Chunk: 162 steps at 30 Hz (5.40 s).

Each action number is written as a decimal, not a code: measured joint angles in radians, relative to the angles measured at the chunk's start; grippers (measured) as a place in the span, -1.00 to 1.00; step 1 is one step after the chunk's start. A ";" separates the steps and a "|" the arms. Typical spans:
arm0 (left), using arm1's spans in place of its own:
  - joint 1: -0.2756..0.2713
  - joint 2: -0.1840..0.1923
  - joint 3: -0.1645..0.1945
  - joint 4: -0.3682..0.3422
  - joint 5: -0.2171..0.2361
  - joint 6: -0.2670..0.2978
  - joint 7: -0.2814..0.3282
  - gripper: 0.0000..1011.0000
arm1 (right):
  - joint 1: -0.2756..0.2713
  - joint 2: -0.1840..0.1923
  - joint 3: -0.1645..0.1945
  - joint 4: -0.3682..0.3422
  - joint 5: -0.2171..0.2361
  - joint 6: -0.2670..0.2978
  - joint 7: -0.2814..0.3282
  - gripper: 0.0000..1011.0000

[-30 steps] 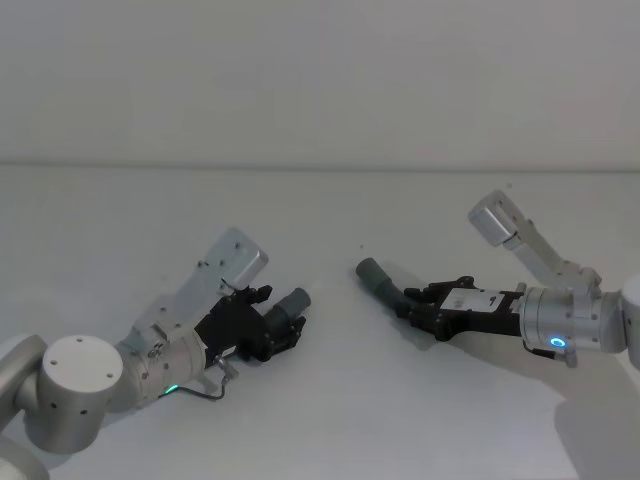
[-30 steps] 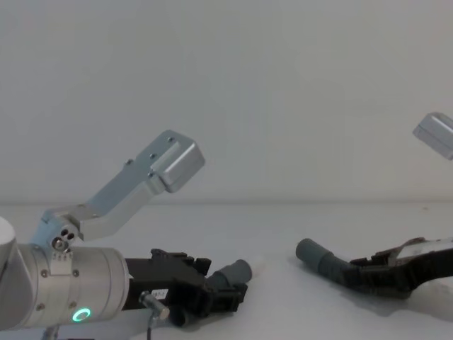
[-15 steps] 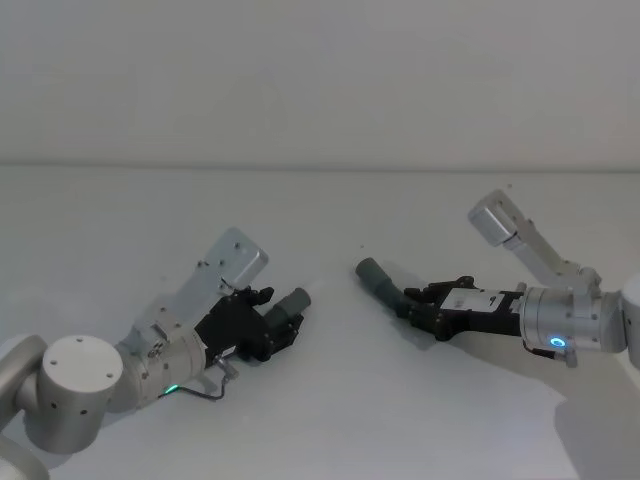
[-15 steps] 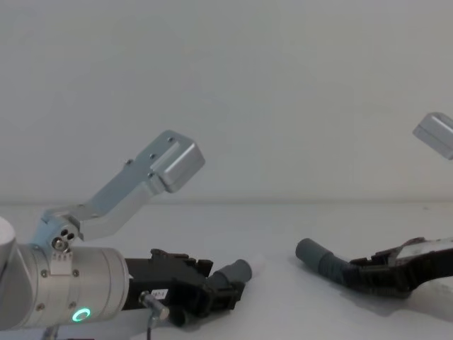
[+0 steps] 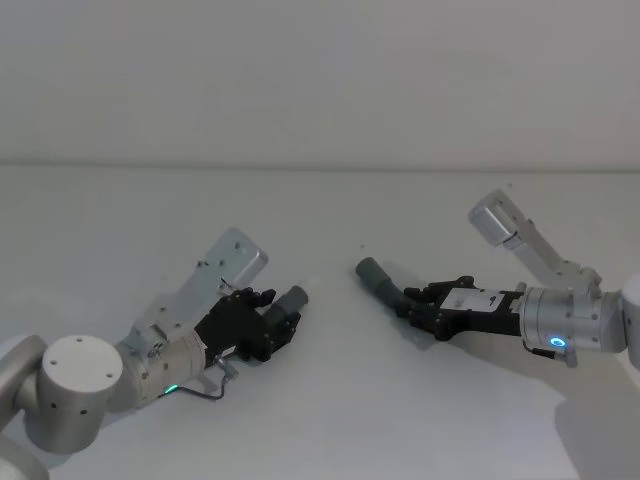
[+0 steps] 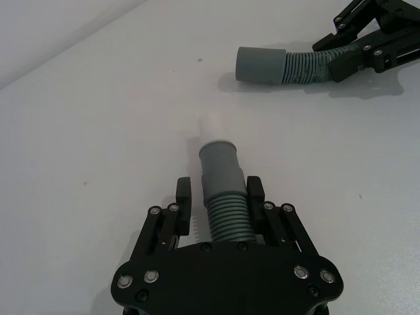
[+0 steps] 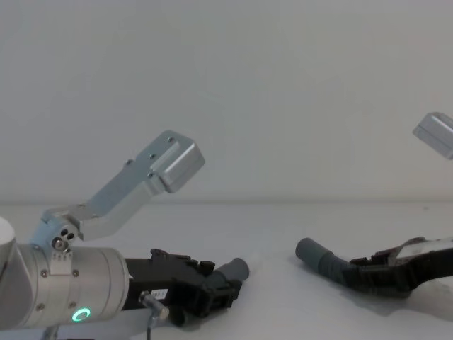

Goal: Use both hands to pick up one end of the pipe from the table, align the ends, and insert them.

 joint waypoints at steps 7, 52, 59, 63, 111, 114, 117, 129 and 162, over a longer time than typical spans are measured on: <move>0.000 0.000 0.000 0.000 0.000 0.000 0.000 -0.08 | 0.000 0.000 0.000 0.000 0.000 0.000 0.000 -0.47; 0.009 0.004 -0.002 -0.002 0.019 -0.060 0.004 -0.27 | -0.021 0.017 0.008 -0.039 -0.006 -0.026 -0.039 -0.47; 0.017 0.014 0.000 -0.004 0.053 -0.148 0.013 -0.27 | -0.055 0.044 0.023 -0.107 -0.034 -0.065 -0.103 -0.47; 0.019 0.021 0.003 -0.006 0.077 -0.211 0.018 -0.27 | -0.069 0.058 0.029 -0.138 -0.051 -0.079 -0.129 -0.47; -0.086 0.124 0.084 0.102 0.631 -0.945 0.184 -0.27 | -0.132 0.316 -0.088 -0.487 -0.645 -0.156 -0.385 -0.47; -0.099 0.131 0.090 0.114 0.695 -0.983 0.219 -0.27 | -0.132 0.335 -0.099 -0.500 -0.691 -0.166 -0.397 -0.47; -0.110 0.137 0.095 0.125 0.758 -1.016 0.254 -0.27 | -0.132 0.356 -0.110 -0.513 -0.733 -0.180 -0.408 -0.47; -0.149 0.158 0.117 0.160 0.956 -1.110 0.372 -0.27 | -0.121 0.424 -0.146 -0.570 -0.879 -0.279 -0.444 -0.47; -0.171 0.169 0.129 0.179 1.068 -1.164 0.439 -0.27 | -0.092 0.512 -0.182 -0.741 -0.944 -0.303 -0.234 -0.47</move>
